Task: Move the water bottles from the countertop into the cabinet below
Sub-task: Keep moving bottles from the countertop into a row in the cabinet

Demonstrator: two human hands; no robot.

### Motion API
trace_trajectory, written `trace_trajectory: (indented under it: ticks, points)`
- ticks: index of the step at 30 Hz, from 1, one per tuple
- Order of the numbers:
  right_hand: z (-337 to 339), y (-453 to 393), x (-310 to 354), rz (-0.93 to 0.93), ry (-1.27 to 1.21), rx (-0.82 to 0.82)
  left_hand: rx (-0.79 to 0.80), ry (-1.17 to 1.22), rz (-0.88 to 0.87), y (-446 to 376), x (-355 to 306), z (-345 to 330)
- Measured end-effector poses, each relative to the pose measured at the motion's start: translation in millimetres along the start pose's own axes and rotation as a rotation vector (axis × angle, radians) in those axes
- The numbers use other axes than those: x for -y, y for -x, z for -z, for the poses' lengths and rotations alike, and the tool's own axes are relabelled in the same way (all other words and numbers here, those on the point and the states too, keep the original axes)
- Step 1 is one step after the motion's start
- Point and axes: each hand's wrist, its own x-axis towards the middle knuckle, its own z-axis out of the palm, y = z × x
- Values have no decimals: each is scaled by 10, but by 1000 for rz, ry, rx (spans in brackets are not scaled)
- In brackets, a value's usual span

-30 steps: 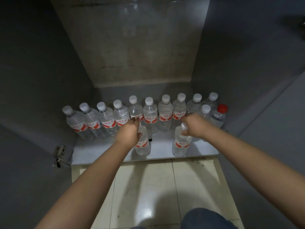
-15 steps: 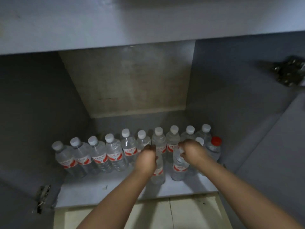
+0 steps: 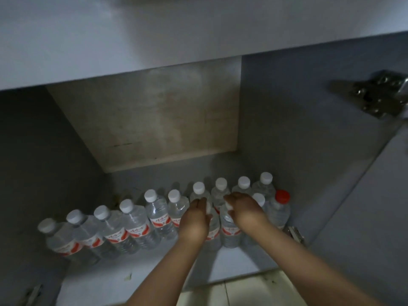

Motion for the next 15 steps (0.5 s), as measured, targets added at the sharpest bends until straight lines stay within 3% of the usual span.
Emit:
trace_trajectory:
  ticks: [3,6,8,10,13,15]
  points:
    - [24,239,66,-12,-32,-93,103,-25,-40,140,-50,93]
    - [303,623,272,34,-139,-374,133,-84,-79,476,-126,346]
    - [503,936,423,-6,-158,-425,154,-114,-55,783,-175,573]
    - [707,1261,570,-48,-181,-287,175,-130,25,1149,-254,813]
    - [1075,1690,696,-120,-176,90,230,-182,94,1705,-442,1270]
    - [1397,1962,737,-110,-136,184,279,-223,132,2055,-597,1623]
